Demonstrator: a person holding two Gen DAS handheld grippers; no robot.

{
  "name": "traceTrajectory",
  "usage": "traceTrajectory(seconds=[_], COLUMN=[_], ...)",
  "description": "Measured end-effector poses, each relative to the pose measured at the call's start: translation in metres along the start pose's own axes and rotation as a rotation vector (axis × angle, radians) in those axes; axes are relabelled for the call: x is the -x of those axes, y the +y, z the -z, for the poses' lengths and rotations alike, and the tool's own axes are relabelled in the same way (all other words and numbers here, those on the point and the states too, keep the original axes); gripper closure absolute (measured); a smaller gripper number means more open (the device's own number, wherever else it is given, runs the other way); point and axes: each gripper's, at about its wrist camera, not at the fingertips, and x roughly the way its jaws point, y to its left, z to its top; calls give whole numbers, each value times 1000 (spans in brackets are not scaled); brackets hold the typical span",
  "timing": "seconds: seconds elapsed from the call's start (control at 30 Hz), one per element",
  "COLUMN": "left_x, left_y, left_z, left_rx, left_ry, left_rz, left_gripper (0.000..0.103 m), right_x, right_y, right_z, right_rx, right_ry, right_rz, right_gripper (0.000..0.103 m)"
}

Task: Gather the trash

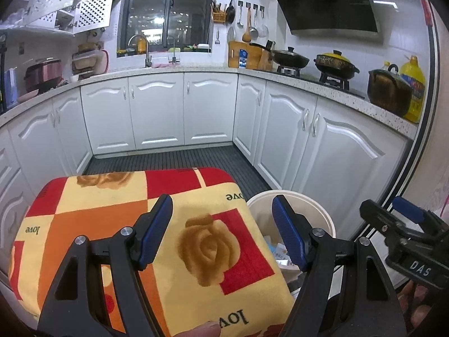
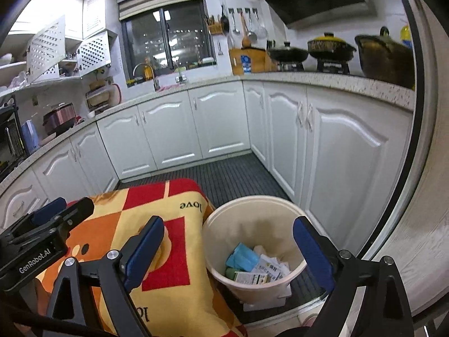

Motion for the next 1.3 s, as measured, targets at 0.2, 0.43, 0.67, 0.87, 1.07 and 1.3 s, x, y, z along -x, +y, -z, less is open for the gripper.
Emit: traceTrajectory(seconds=[0.2, 0.43, 0.67, 0.87, 1.07, 1.3], left_x=[6, 9, 9, 8, 8, 8], left_y=[3, 2, 1, 4, 6, 9], left_z=[2, 3, 3, 5, 6, 8], left_rx=[7, -10, -13, -3, -8, -6], left_ry=[-15, -23, -27, -29, -30, -27], left_rz=[-6, -20, -23, -18, -23, -26], left_gripper=[30, 30, 30, 30, 30, 30], right_x=[13, 19, 22, 19, 16, 16], right_y=[5, 11, 13, 13, 15, 15], right_z=[-5, -6, -5, -3, -2, -2], right_rx=[7, 25, 29, 31, 40, 41], right_ry=[-56, -73, -82, -69, -66, -66], right_rz=[17, 24, 27, 26, 26, 27], right_gripper=[7, 6, 6, 6, 6, 6])
